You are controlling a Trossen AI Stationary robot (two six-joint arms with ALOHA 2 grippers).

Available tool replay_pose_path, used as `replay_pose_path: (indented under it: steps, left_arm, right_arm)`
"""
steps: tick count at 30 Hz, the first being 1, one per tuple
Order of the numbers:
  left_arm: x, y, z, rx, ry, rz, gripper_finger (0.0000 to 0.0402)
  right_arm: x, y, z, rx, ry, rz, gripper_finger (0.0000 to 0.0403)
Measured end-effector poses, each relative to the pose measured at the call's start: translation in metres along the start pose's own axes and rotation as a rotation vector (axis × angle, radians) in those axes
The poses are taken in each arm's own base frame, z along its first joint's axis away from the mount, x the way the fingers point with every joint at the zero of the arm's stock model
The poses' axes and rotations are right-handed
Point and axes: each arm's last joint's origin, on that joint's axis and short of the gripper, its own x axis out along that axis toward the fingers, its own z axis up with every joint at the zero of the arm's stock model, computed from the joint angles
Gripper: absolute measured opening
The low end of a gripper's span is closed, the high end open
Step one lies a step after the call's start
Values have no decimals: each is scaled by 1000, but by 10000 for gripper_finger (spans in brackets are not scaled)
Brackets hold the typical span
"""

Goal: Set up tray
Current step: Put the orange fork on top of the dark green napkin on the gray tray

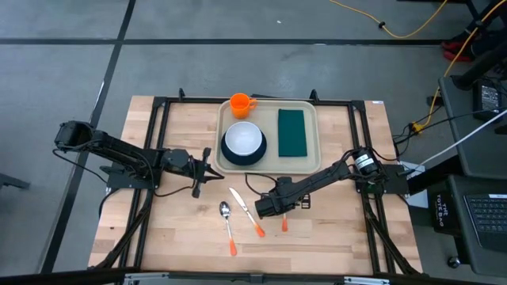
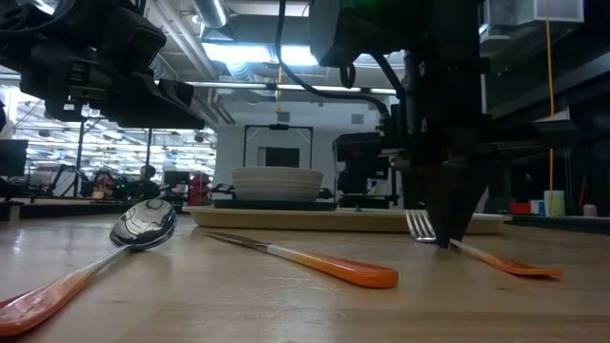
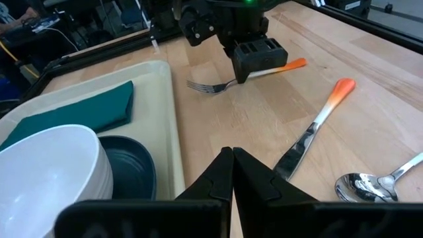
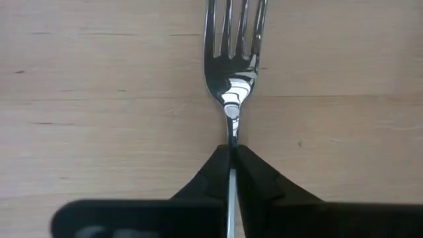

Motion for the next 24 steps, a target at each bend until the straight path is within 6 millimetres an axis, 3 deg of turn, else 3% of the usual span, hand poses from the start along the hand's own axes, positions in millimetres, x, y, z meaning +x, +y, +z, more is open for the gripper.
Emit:
replay_pose_path:
  steps: [8,24]
  left_arm:
    - [0,0,0,15,3,-1,5]
    - [0,0,0,26,3,-1,3]
  right_arm:
    - [-4,-4,-2,-15,8,-14,24]
    - [-62,-36,-14,-86,-94,116,16]
